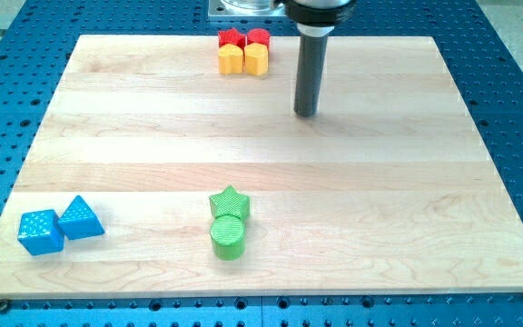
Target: Point your arm at the right side of the red circle
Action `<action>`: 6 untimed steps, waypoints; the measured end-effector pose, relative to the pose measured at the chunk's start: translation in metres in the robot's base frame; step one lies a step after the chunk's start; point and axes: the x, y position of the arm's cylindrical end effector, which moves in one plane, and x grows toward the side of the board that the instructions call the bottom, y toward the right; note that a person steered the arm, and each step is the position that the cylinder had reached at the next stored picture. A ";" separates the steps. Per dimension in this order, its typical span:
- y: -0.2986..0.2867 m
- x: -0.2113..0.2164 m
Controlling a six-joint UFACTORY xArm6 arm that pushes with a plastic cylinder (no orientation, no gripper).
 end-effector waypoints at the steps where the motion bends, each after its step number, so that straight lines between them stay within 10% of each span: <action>1: 0.028 -0.010; 6: -0.026 -0.158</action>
